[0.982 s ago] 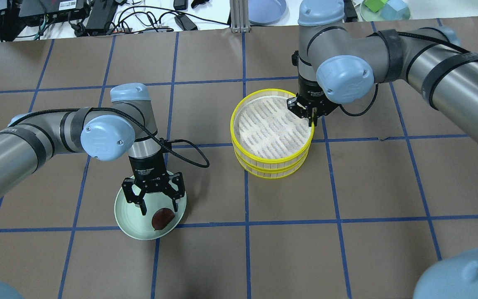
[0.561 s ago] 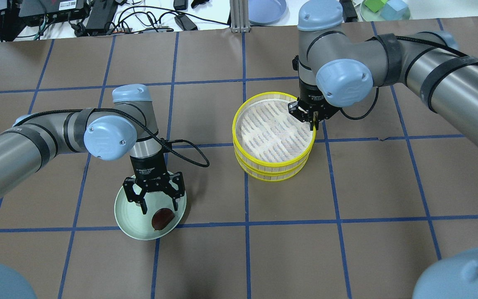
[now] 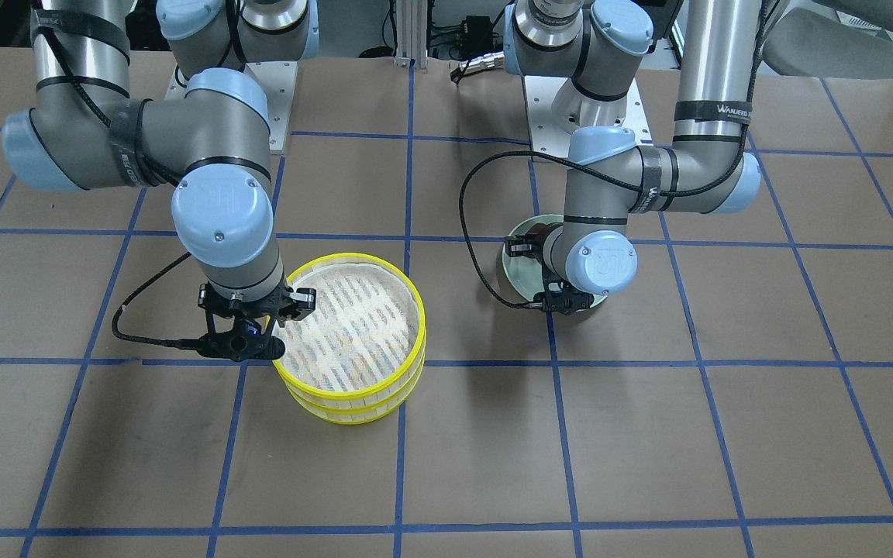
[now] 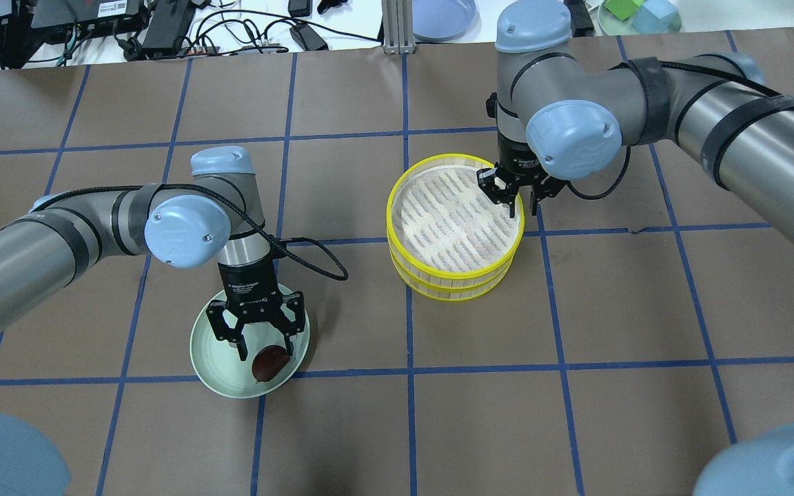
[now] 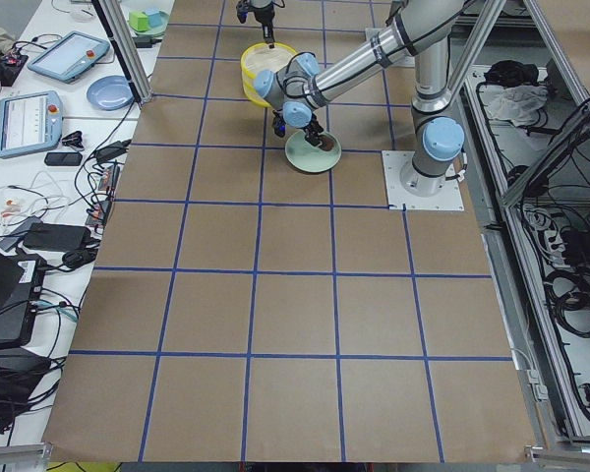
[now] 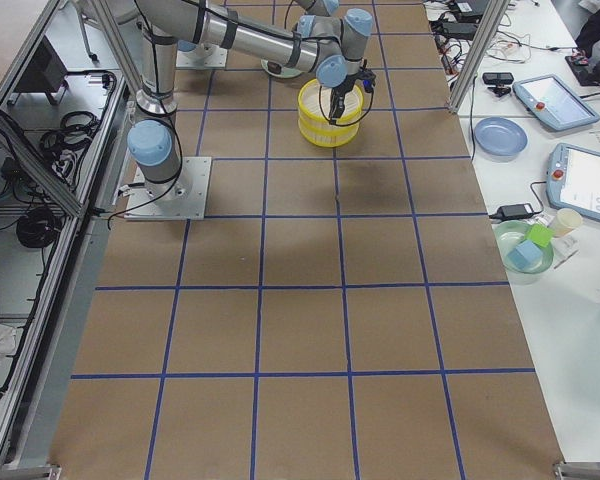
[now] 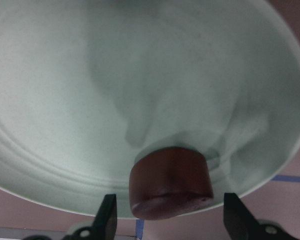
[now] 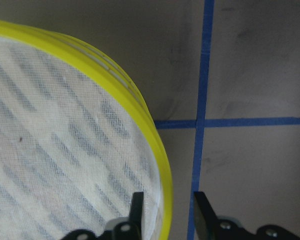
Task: Place buns in different layers of steamer
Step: 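Grasp the brown bun with the left gripper while the right gripper withdraws from the steamer, then lift the brown bun with the left gripper and carry it over the steamer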
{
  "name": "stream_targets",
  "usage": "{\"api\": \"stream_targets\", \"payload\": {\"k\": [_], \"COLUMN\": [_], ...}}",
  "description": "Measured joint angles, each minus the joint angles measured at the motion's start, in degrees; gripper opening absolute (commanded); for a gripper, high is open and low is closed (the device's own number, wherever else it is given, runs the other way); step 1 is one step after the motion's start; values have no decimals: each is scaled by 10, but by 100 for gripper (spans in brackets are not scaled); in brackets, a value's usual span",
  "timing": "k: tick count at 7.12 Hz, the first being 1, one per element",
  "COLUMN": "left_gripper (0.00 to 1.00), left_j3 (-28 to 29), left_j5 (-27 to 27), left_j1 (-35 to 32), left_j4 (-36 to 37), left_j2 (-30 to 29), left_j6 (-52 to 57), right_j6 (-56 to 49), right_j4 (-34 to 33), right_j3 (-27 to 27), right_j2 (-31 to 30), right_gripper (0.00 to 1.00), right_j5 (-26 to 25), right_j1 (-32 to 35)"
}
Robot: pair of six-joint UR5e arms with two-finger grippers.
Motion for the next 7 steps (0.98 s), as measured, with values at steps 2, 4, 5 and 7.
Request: {"api": "stream_targets", "payload": {"k": [2,4,5,7], "left_gripper": [0,0,0,0], "left_j3": [2,10,13,21], "left_j5": [0,1,1,17], "left_j1": [0,1,2,2], "left_j4": [0,0,4,21], "left_j2": [-5,-1,4,16], "left_j6": [0,2,3,6], "right_j6": [-27,-47,-57,-63], "right_j4": [4,58,88,112], "right_j3": [-13,-50,-73,-100], "right_j2": [-68,-130,-142,-147], "right_gripper": [100,100,100,100], "right_j5": [3,8,10,28], "right_j1": [-4,-8,-11,-18]}}
